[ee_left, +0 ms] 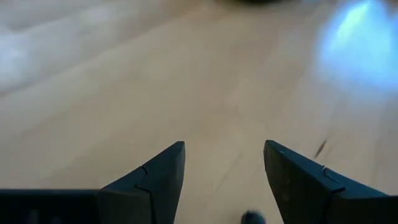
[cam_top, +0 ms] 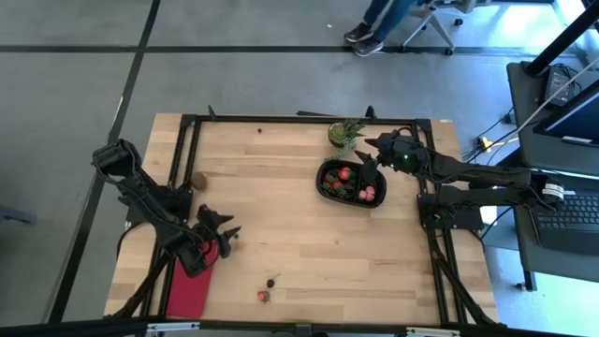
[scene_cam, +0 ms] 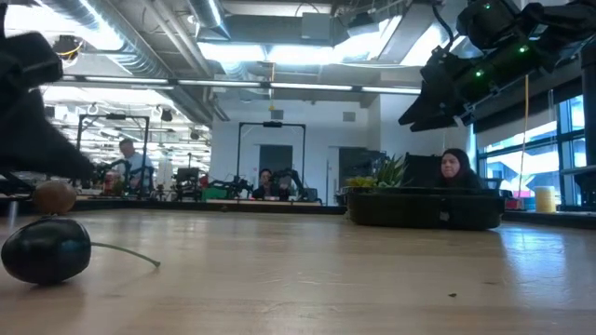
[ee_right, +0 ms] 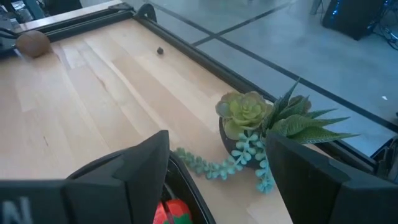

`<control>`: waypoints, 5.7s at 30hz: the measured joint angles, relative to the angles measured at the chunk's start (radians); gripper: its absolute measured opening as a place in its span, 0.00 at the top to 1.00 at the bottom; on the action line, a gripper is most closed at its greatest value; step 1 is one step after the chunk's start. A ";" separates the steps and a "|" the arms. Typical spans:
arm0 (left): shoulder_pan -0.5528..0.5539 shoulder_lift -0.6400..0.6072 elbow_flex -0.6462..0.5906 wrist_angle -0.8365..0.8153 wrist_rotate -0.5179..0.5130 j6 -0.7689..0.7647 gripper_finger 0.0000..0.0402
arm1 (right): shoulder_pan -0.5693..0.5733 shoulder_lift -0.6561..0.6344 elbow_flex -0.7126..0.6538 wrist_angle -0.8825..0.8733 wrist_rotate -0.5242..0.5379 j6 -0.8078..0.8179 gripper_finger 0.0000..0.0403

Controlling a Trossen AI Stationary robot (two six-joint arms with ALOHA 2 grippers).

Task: Pick and placing Produce into tupperware
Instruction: Put the blueberry into the of the black bin

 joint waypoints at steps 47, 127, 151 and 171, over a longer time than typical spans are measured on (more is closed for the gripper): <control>0.062 0.100 -0.013 0.229 0.260 0.307 0.48 | 0.000 0.000 0.000 0.005 0.000 0.050 0.34; 0.068 0.038 -0.014 0.197 0.322 0.277 0.87 | 0.000 0.000 0.000 -0.004 0.000 0.045 0.34; 0.081 0.038 -0.014 0.195 0.269 0.297 0.93 | 0.000 0.000 0.000 -0.003 0.000 0.045 0.34; 0.628 0.038 -0.014 0.973 0.413 1.068 0.95 | 0.000 0.000 0.000 0.037 0.000 0.019 0.34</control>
